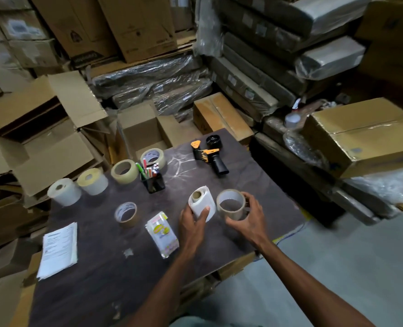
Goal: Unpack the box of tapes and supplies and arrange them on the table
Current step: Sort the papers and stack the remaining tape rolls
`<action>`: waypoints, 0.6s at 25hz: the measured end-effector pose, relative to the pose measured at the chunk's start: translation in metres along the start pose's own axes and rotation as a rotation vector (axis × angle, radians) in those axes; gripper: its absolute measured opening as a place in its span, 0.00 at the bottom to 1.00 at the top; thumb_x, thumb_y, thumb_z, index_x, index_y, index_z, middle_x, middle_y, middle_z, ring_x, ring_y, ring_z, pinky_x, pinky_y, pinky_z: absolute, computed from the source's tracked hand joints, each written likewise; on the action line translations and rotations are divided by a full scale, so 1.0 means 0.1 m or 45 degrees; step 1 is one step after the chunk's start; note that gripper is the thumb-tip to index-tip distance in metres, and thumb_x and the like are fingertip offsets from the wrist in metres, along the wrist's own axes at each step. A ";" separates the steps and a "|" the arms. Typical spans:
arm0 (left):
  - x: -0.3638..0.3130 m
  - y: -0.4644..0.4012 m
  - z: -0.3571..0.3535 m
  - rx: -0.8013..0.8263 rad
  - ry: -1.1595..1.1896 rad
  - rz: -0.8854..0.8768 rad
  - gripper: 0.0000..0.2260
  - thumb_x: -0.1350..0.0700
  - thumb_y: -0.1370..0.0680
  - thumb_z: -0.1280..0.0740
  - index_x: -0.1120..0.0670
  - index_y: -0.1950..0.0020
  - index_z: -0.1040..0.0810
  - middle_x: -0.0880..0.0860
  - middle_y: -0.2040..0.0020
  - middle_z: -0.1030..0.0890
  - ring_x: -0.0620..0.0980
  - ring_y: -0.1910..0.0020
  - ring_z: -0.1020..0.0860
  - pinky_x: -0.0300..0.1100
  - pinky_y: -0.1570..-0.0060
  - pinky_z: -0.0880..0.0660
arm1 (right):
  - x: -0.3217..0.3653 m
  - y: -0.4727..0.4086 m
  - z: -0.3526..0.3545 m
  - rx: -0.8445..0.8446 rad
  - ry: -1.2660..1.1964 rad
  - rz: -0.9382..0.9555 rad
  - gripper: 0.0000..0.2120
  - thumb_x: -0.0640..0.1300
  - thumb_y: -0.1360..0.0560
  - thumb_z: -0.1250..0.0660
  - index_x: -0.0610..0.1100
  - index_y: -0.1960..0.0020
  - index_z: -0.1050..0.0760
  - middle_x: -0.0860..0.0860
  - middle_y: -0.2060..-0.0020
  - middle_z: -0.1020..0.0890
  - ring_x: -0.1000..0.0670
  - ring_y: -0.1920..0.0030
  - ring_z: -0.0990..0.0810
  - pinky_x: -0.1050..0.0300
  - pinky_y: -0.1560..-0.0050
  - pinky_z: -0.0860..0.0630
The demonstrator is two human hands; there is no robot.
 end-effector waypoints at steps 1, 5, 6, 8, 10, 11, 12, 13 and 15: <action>-0.09 0.02 -0.15 0.019 -0.007 -0.015 0.18 0.43 0.26 0.27 0.50 0.41 0.21 0.49 0.49 0.16 0.49 0.50 0.18 0.50 0.47 0.21 | -0.08 -0.06 0.14 -0.007 0.004 -0.007 0.40 0.57 0.44 0.20 0.59 0.35 0.31 0.59 0.41 0.25 0.53 0.40 0.26 0.46 0.42 0.22; -0.37 0.01 -0.70 0.091 -0.031 -0.063 0.18 0.46 0.25 0.27 0.50 0.38 0.22 0.49 0.48 0.16 0.48 0.50 0.19 0.47 0.48 0.22 | -0.37 -0.30 0.60 -0.045 0.007 -0.057 0.40 0.57 0.44 0.19 0.62 0.35 0.33 0.60 0.40 0.24 0.53 0.38 0.25 0.47 0.40 0.22; -0.41 -0.02 -0.83 0.114 -0.037 -0.067 0.18 0.46 0.25 0.27 0.50 0.38 0.22 0.48 0.48 0.17 0.47 0.49 0.19 0.47 0.47 0.21 | -0.43 -0.36 0.69 -0.057 0.014 -0.075 0.41 0.57 0.44 0.19 0.62 0.35 0.33 0.61 0.40 0.24 0.53 0.38 0.25 0.47 0.39 0.22; -0.48 -0.09 -1.07 0.156 -0.054 -0.075 0.18 0.44 0.25 0.27 0.49 0.38 0.22 0.48 0.47 0.17 0.47 0.49 0.19 0.47 0.48 0.21 | -0.56 -0.50 0.84 -0.082 0.047 -0.101 0.41 0.58 0.43 0.19 0.61 0.35 0.33 0.60 0.41 0.24 0.54 0.38 0.25 0.48 0.38 0.22; -0.54 -0.23 -1.35 0.190 -0.075 -0.097 0.18 0.43 0.25 0.28 0.48 0.38 0.22 0.48 0.48 0.17 0.47 0.49 0.19 0.47 0.48 0.21 | -0.66 -0.68 1.01 -0.107 0.061 -0.111 0.41 0.58 0.43 0.19 0.60 0.34 0.32 0.60 0.41 0.23 0.54 0.39 0.24 0.48 0.39 0.22; -0.55 -0.31 -1.49 0.201 -0.087 -0.100 0.19 0.42 0.26 0.28 0.48 0.38 0.22 0.48 0.48 0.17 0.47 0.50 0.19 0.47 0.48 0.21 | -0.72 -0.77 1.09 -0.111 0.054 -0.113 0.40 0.58 0.43 0.19 0.59 0.34 0.32 0.60 0.41 0.22 0.54 0.40 0.23 0.49 0.40 0.22; -0.57 -0.40 -1.64 0.211 -0.098 -0.101 0.19 0.41 0.26 0.28 0.48 0.39 0.22 0.48 0.48 0.17 0.48 0.50 0.19 0.48 0.49 0.21 | -0.80 -0.88 1.17 -0.110 0.055 -0.112 0.39 0.57 0.42 0.19 0.59 0.35 0.31 0.60 0.41 0.22 0.55 0.40 0.23 0.50 0.40 0.22; -0.59 -0.48 -1.79 0.221 -0.101 -0.101 0.20 0.40 0.26 0.28 0.48 0.39 0.22 0.48 0.48 0.17 0.48 0.50 0.18 0.49 0.49 0.20 | -0.89 -0.98 1.26 -0.110 0.059 -0.108 0.39 0.56 0.42 0.19 0.59 0.35 0.31 0.60 0.42 0.22 0.56 0.41 0.22 0.50 0.41 0.22; -0.63 -0.65 -2.11 0.242 -0.099 -0.101 0.19 0.40 0.27 0.28 0.49 0.41 0.21 0.48 0.49 0.16 0.47 0.51 0.18 0.48 0.51 0.20 | -1.07 -1.22 1.43 -0.094 0.074 -0.136 0.39 0.56 0.42 0.18 0.59 0.35 0.31 0.60 0.41 0.21 0.56 0.40 0.22 0.48 0.40 0.22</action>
Point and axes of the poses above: each hand's wrist, its own y-axis away from the middle knuckle, its own z-axis out of the back of the hand, x = y × z, the point moved 4 cm from there along -y, towards the middle knuckle
